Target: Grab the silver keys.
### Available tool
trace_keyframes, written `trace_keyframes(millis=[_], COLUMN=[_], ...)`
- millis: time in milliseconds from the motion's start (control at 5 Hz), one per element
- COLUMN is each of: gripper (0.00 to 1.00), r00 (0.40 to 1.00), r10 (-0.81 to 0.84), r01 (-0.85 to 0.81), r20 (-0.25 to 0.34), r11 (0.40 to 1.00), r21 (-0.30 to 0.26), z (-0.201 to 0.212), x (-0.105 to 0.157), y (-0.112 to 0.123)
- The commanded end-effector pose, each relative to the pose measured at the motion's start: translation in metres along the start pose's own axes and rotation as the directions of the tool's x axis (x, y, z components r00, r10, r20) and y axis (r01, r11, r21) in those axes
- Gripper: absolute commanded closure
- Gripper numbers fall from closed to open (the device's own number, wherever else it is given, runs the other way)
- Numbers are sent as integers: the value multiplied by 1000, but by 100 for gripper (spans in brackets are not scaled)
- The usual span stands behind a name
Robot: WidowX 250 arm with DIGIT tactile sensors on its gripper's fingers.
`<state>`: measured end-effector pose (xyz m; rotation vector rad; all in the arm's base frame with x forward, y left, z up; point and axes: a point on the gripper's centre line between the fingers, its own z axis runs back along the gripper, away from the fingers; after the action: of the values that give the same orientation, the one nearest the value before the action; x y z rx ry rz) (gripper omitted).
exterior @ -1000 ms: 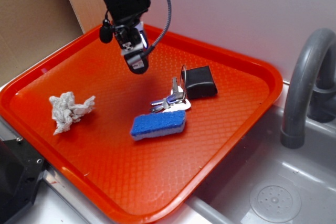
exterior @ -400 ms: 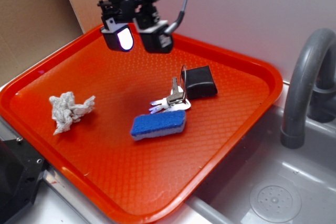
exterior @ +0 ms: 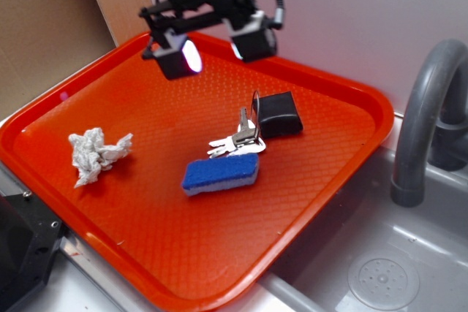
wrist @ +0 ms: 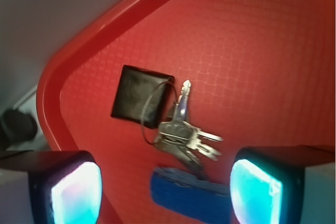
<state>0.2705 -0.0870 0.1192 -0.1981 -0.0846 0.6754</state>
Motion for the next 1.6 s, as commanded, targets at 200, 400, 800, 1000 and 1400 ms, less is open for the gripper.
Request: trace_keyframes(millis=[200, 400, 800, 1000, 1400], gripper=[0, 0, 100, 100, 100], r00=[996, 997, 996, 995, 985], r10=[16, 17, -6, -20, -159], r01=[-19, -21, -3, 7, 147], r20=[87, 76, 84, 95, 70], r11=[999, 999, 993, 991, 978], r21=[33, 47, 114, 135, 144], z=[-30, -37, -66, -74, -56], x=[36, 45, 47, 49, 56], y=[-31, -32, -24, -20, -5])
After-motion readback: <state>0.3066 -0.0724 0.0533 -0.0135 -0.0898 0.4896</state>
